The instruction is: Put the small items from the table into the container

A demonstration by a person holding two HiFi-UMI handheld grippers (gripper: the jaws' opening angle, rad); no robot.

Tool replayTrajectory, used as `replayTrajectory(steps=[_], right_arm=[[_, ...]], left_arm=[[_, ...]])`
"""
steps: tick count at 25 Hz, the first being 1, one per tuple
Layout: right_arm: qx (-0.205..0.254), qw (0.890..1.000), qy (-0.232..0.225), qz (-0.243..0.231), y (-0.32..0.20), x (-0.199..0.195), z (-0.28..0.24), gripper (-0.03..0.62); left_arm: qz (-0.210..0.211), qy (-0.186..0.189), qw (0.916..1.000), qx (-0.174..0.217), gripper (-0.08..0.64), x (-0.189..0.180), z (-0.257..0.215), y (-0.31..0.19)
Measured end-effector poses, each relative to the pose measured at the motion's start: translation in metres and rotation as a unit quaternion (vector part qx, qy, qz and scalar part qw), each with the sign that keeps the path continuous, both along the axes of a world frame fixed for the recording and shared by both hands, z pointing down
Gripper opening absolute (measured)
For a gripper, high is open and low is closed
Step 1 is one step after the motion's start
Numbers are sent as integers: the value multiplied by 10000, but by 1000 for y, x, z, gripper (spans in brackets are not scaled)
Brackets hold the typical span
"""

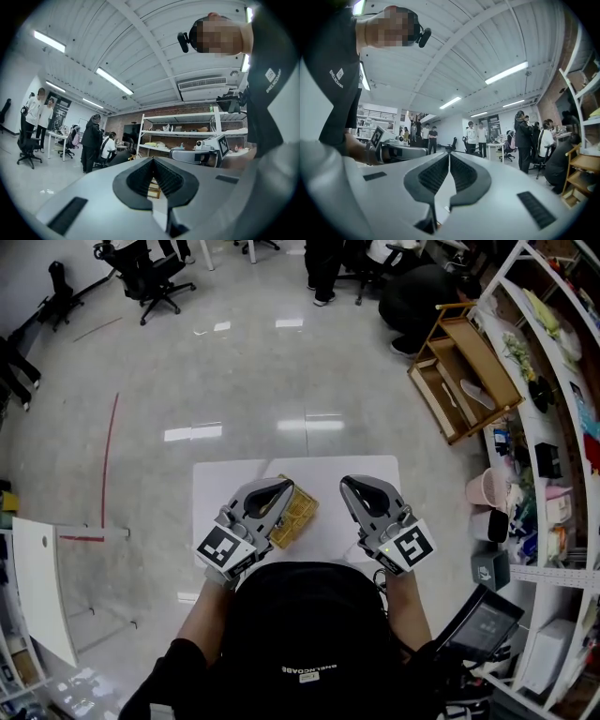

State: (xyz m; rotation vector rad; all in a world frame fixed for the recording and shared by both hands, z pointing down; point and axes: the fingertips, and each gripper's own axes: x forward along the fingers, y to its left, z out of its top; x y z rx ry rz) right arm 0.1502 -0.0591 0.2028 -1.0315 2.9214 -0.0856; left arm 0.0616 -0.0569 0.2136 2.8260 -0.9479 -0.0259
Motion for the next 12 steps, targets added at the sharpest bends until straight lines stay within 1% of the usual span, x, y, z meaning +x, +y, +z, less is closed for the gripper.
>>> replayTrajectory(steps=[6, 12], right_arm=[[-26, 10000, -4, -92, -4, -7, 1, 20], [-61, 10000, -1, -75, -3, -9, -1, 20]], left_arm=[[-114, -16, 9999, -66, 5, -6, 1, -4], [-150, -65, 9998, -70, 5, -10, -1, -1]])
